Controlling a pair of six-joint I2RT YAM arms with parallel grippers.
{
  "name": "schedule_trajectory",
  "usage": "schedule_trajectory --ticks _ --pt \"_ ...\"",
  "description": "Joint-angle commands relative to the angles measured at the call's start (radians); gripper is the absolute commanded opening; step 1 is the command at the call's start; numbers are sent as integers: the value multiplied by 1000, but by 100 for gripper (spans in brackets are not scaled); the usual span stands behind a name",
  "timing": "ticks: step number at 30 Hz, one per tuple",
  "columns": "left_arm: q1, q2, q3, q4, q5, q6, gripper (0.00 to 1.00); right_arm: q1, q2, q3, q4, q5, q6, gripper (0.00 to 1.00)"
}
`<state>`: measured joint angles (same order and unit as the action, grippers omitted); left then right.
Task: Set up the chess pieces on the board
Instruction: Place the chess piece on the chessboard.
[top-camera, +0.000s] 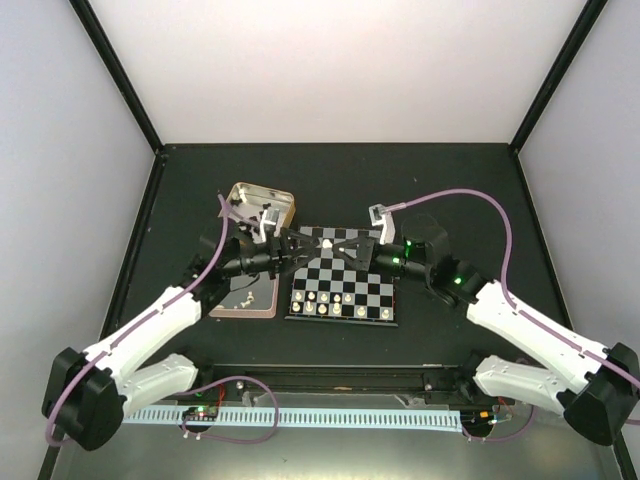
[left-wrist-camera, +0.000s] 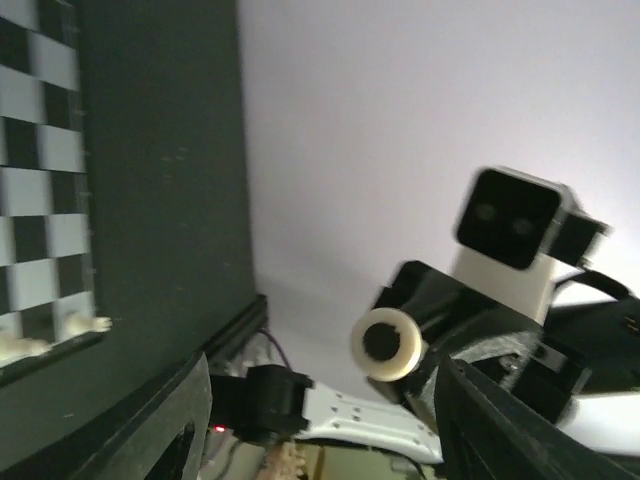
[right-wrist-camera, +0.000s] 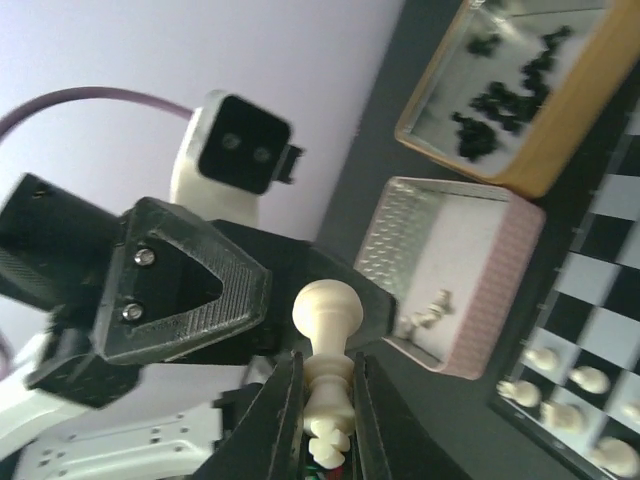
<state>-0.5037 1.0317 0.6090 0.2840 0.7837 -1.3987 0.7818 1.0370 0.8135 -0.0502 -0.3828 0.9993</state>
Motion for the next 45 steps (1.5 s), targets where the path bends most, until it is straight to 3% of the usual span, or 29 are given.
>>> schedule_trajectory --ticks 1,7,14,17,32,45 --pt "33 -73 41 -398 -175 279 64 -3 11 77 -343 116 -271 4" --pt "57 -154 63 -659 -466 497 66 17 161 174 -655 200 -490 1" --pt "60 -199 95 -763 -652 630 67 106 349 261 -850 289 -601 2" --pt "62 -196 100 -776 -666 644 67 108 414 288 -887 344 -632 2" --pt "67 -157 107 -798 -650 673 67 167 551 323 -874 269 -659 6" --pt "70 -149 112 -806 -641 683 68 175 637 348 -861 300 -681 13"
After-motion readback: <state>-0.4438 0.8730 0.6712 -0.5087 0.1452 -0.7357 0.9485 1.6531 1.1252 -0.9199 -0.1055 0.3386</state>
